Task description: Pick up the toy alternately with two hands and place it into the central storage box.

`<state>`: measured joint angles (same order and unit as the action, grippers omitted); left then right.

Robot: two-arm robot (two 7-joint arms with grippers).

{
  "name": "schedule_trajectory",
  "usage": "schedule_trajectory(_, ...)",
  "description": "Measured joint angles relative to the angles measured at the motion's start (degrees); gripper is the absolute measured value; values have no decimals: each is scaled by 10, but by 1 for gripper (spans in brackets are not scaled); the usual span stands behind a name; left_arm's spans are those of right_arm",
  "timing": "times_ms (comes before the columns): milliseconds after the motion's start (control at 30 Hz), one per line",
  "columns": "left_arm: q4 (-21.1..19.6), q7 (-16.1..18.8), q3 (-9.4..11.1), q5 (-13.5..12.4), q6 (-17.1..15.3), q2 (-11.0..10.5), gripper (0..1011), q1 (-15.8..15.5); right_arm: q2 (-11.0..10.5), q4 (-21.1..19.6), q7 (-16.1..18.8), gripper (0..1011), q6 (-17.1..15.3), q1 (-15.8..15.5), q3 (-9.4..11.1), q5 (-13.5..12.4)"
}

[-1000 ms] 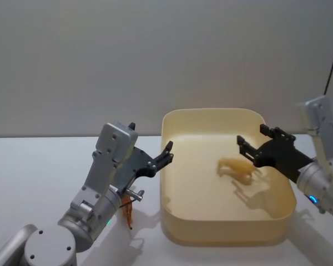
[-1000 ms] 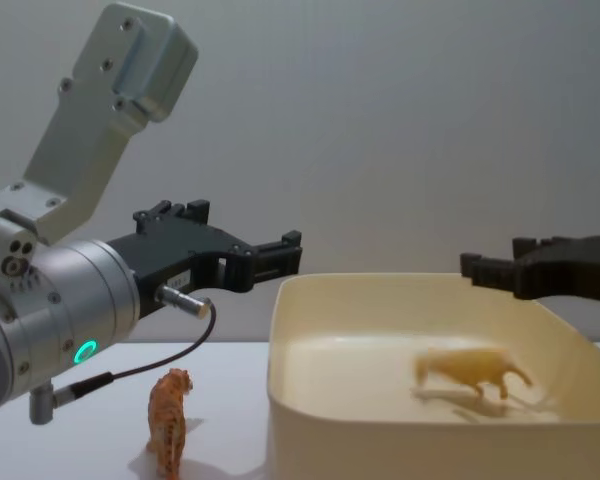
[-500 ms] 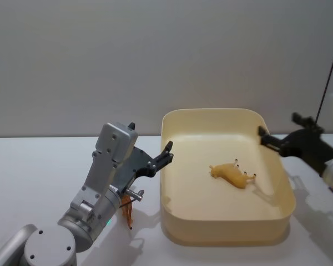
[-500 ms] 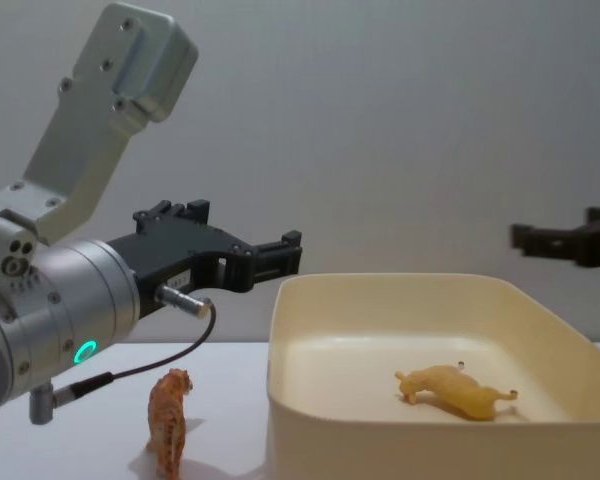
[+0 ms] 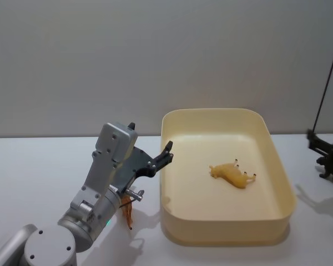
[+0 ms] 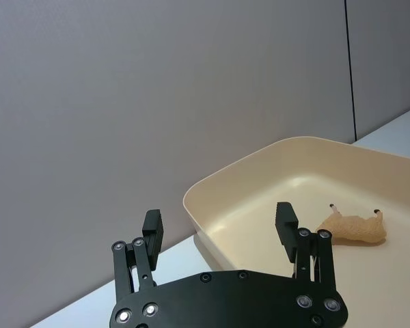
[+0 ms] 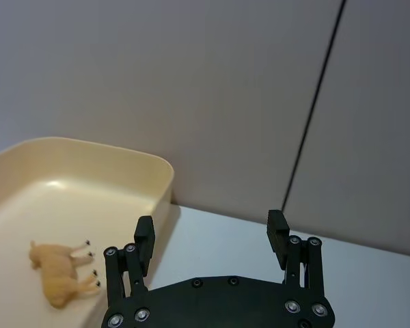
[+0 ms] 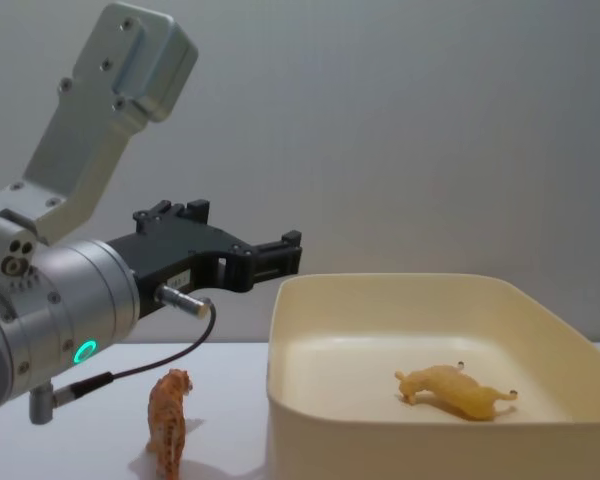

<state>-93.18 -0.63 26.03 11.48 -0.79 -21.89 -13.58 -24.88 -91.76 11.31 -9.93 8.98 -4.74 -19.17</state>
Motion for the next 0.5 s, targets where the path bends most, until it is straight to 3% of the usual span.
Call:
schedule_trajectory(300, 0, 0, 0, 0, 0, 0, 1001, 0, -32, 5, -17, 1001, -4, -38, 28, 3)
schedule_trajectory(500, 0, 0, 0, 0, 0, 0, 1001, 0, -40, 24, -22, 1001, 0, -43, 34, 16)
